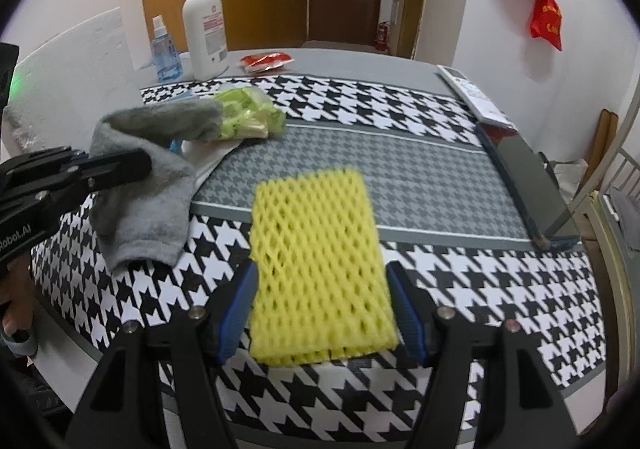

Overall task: Organize soft objects
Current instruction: 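Close the left gripper on the grey sock while the right gripper grasps the yellow net, then lift the sock and net and carry both toward the white foam box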

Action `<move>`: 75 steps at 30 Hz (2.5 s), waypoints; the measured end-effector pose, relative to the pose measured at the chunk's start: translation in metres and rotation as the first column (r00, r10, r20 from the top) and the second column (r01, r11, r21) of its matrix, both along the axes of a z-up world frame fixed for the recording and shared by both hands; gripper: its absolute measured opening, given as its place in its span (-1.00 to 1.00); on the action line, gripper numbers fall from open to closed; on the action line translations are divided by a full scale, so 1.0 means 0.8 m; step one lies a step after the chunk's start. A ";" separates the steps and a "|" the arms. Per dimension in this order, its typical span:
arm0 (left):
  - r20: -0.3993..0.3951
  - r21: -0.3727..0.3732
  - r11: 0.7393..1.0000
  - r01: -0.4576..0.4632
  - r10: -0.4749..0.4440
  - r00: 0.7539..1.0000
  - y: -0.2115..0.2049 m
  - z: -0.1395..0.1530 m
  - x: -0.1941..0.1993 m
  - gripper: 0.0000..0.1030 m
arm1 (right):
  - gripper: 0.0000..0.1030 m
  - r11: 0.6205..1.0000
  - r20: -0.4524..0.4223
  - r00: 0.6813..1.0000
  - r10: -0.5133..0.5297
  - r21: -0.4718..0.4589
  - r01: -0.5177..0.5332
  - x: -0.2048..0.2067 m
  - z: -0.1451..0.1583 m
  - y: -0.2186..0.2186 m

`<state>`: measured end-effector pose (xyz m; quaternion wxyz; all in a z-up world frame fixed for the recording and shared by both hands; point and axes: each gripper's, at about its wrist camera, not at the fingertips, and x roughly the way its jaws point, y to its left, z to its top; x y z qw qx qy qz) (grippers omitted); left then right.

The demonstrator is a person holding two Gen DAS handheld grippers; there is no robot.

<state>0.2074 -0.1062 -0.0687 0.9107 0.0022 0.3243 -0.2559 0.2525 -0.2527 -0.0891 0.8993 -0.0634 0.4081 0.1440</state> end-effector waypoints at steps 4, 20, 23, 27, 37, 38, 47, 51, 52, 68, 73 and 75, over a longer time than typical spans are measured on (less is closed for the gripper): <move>0.012 -0.008 1.000 -0.003 0.003 1.000 0.002 0.002 -0.003 -0.93 | -0.04 1.000 0.005 1.000 0.011 0.023 -0.011 -0.003 0.002 0.001; 0.057 -0.037 0.999 -0.001 0.004 0.998 0.010 0.022 -0.010 -0.93 | -0.76 0.982 0.067 0.993 -0.101 0.166 0.088 -0.011 0.024 -0.014; 0.093 -0.051 0.999 0.006 -0.001 0.996 0.016 0.038 -0.019 -0.93 | -0.76 0.979 0.094 0.988 -0.121 0.175 0.104 -0.016 0.032 -0.015; 0.126 -0.058 0.998 0.013 -0.006 0.992 0.020 0.055 -0.027 -0.93 | -0.76 0.976 0.120 0.984 -0.129 0.190 0.104 -0.022 0.042 -0.014; 0.217 -0.072 0.997 0.013 0.003 0.976 0.030 0.092 -0.045 -0.93 | -0.75 0.973 0.200 0.969 -0.142 0.208 0.100 -0.044 0.077 -0.011; 0.216 -0.078 0.997 0.012 0.006 0.976 0.032 0.094 -0.044 -0.93 | -0.75 0.972 0.203 0.969 -0.143 0.211 0.100 -0.045 0.079 -0.011; 0.218 -0.070 0.998 -0.008 0.023 0.976 0.034 0.107 -0.044 -0.93 | -0.75 0.972 0.234 0.962 -0.139 0.220 0.087 -0.055 0.094 -0.006; 0.236 -0.075 0.997 -0.020 0.038 0.971 0.036 0.112 -0.047 -0.93 | -0.75 0.971 0.263 0.956 -0.133 0.228 0.072 -0.061 0.105 0.000; 0.239 -0.077 0.997 -0.022 0.040 0.970 0.037 0.114 -0.047 -0.93 | -0.75 0.971 0.266 0.955 -0.133 0.229 0.071 -0.062 0.107 0.001; 0.361 -0.070 0.994 -0.080 0.100 0.927 0.060 0.161 -0.069 -0.93 | -0.75 0.971 0.371 0.921 -0.121 0.236 0.033 -0.076 0.155 0.017; 0.384 -0.075 0.993 -0.096 0.118 0.916 0.070 0.167 -0.077 -0.93 | -0.75 0.970 0.382 0.916 -0.122 0.242 0.028 -0.077 0.162 0.019; 0.387 -0.074 0.992 -0.098 0.119 0.914 0.072 0.168 -0.078 -0.93 | -0.75 0.969 0.386 0.915 -0.118 0.246 0.021 -0.077 0.165 0.022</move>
